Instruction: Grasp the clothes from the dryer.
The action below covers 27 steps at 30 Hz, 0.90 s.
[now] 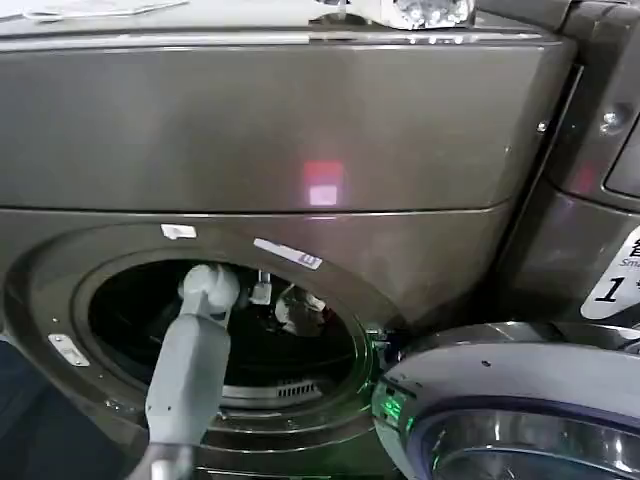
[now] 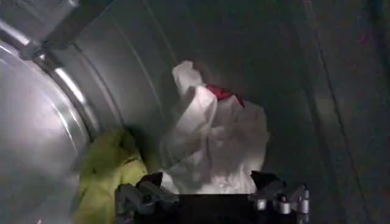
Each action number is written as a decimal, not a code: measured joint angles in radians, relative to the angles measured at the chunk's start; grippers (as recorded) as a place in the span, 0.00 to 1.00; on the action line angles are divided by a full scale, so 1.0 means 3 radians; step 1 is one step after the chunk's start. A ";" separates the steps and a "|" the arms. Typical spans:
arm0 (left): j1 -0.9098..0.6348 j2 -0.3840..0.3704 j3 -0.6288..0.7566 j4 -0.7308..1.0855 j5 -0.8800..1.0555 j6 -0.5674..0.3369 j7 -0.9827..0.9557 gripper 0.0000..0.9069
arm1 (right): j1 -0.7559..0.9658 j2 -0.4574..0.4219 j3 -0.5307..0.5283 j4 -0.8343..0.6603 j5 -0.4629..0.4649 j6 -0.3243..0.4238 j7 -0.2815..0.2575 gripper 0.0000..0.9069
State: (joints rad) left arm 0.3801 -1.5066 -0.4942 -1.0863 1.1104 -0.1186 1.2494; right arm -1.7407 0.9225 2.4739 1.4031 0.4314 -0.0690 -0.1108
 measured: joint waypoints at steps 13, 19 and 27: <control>-0.0155 -0.0011 -0.0041 0.0570 -0.0151 -0.0005 -0.0006 0.05 | 0.0004 0.0011 -0.0019 0.0008 0.0000 0.0008 -0.0002 1.00; -0.0175 0.0006 -0.0053 0.0674 -0.0235 0.0002 -0.0001 0.00 | 0.0003 0.0011 -0.0024 0.0002 0.0002 0.0009 -0.0002 1.00; -0.0154 0.0023 -0.0049 0.0712 -0.0286 -0.0009 -0.0109 0.00 | 0.0004 0.0010 -0.0017 0.0016 0.0002 -0.0003 -0.0004 1.00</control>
State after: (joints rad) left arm 0.3340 -1.4996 -0.5089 -0.8727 1.0247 -0.1213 1.2168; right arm -1.7396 0.9256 2.4686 1.4078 0.4321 -0.0699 -0.1119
